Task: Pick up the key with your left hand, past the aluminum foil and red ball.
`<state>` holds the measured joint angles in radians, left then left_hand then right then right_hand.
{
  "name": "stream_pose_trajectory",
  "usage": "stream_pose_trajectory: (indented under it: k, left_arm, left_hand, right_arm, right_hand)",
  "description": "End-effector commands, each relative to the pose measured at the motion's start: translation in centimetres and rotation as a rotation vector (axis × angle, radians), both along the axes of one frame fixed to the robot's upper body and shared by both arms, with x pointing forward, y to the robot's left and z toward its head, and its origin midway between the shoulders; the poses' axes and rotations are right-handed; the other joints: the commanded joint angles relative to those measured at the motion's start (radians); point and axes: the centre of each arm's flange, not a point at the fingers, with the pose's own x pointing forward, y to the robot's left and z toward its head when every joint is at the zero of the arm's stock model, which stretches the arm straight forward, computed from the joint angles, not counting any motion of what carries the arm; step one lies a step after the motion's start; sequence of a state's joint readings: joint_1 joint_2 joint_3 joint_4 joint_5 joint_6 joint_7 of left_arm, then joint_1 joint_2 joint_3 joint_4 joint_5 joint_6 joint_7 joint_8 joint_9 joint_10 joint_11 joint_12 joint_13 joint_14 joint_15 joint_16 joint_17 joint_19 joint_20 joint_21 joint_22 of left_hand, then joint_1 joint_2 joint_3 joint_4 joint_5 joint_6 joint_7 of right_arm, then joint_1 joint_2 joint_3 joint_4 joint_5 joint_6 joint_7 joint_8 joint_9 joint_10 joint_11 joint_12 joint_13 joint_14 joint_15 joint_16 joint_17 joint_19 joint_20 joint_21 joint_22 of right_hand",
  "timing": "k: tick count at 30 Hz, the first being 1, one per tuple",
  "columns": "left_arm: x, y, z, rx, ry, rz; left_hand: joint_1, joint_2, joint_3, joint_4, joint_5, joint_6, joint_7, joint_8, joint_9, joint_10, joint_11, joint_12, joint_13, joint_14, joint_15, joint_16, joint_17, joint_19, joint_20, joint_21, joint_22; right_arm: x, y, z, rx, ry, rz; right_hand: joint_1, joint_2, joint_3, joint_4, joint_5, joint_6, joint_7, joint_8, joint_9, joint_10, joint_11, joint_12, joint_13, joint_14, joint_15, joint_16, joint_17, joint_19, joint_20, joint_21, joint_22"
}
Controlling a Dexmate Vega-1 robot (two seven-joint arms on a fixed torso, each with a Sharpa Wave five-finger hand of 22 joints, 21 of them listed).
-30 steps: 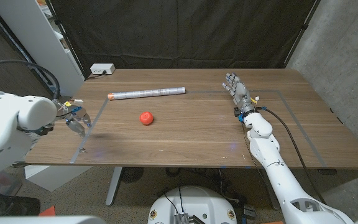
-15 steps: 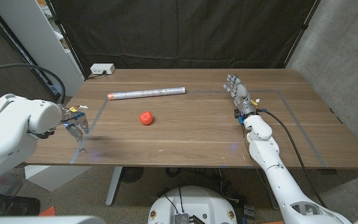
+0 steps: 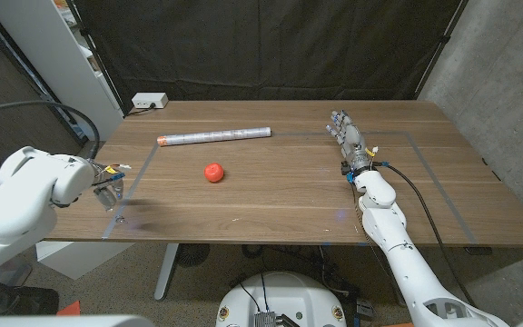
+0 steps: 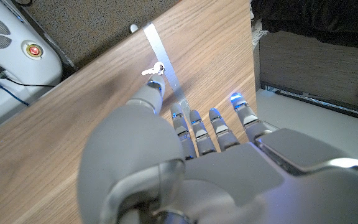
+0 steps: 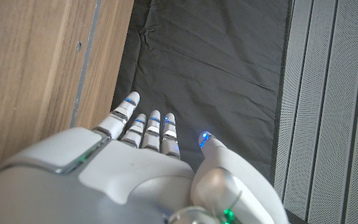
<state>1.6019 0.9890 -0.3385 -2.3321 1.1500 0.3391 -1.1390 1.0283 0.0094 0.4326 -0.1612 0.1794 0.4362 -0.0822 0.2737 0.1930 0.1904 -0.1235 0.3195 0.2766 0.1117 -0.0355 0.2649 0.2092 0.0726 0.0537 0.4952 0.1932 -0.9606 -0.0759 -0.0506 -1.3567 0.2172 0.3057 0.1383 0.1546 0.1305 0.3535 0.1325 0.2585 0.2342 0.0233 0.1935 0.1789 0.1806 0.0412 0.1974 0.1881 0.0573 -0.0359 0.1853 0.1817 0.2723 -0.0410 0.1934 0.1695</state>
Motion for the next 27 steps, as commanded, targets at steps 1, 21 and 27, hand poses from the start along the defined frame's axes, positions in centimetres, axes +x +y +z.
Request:
stream_pose_trajectory:
  k: [1, 21, 27]
  left_arm:
    - [0.6, 0.3, -1.0, 0.045, 0.002, 0.013]
    - [1.2, 0.2, -2.0, 0.037, 0.011, 0.0]
    - [1.3, -0.1, -2.5, 0.064, 0.011, -0.005]
  left_hand:
    - [0.01, 0.001, -0.004, 0.001, -0.004, 0.013, 0.003, 0.001, 0.003, 0.008, -0.002, 0.002, 0.002, 0.006, -0.032, -0.003, 0.003, 0.001, -0.003, -0.001, 0.002]
    - [-0.002, 0.0, -0.028, 0.012, -0.006, 0.024, 0.011, -0.008, 0.003, 0.015, -0.007, 0.002, 0.005, 0.01, -0.039, -0.001, 0.004, 0.005, -0.009, -0.001, 0.003]
    - [0.001, -0.001, -0.033, 0.01, -0.006, 0.039, 0.006, -0.005, 0.003, 0.018, -0.01, 0.003, 0.005, 0.01, -0.042, -0.001, 0.004, 0.006, -0.01, -0.002, 0.003]
  right_arm:
    - [-0.2, 0.2, -0.4, 0.0, 0.004, -0.008]
    - [0.0, 0.0, -0.8, -0.004, 0.009, -0.014]
    - [0.0, -0.2, -1.2, 0.003, 0.012, -0.013]
  right_hand:
    - [-0.011, 0.005, 0.012, -0.001, 0.006, 0.009, -0.003, 0.002, 0.006, 0.007, -0.004, 0.005, 0.006, 0.014, -0.025, 0.004, -0.001, 0.004, -0.047, 0.002, 0.003]
    - [-0.012, 0.004, 0.014, -0.002, 0.007, 0.011, -0.003, 0.001, 0.005, 0.008, -0.001, 0.005, 0.006, 0.015, -0.025, 0.003, -0.001, 0.003, -0.048, 0.002, 0.003]
    - [-0.012, 0.004, 0.014, -0.002, 0.007, 0.011, -0.003, 0.0, 0.005, 0.008, -0.001, 0.004, 0.006, 0.015, -0.026, 0.003, -0.001, 0.003, -0.048, 0.002, 0.003]
